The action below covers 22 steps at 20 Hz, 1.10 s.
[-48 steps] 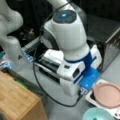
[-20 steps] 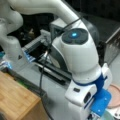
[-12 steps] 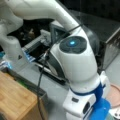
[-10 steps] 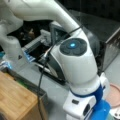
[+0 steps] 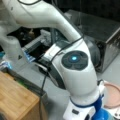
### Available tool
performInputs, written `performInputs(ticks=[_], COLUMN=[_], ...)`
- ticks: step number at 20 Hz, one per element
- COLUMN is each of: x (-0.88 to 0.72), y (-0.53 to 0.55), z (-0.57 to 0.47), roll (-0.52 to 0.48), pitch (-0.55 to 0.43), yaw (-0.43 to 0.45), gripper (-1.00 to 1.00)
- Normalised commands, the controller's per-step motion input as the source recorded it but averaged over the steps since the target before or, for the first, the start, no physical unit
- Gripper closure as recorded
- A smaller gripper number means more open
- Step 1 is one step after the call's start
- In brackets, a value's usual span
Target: Open the microwave oven door. Pull out the microwave oven tray. Pick up the bowl. Place the bowl on the microwave tray.
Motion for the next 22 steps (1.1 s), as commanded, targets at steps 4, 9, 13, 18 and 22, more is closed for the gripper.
performInputs(ticks=[4, 9, 13, 18, 22], x=[0.11, 0.11, 0.12, 0.11, 0.1], y=[-0.16, -0.14, -0.11, -0.1, -0.12], z=[-0.09, -0.08, -0.05, -0.08, -0.11], roll=[-0.034, -0.051, -0.076, -0.077, -0.075], pitch=[0.095, 0.066, 0.032, 0.015, 0.017], yaw=[0.119, 0.119, 0.108, 0.116, 0.122], gripper=[-1.0, -1.0, -1.0, -1.0, -1.0])
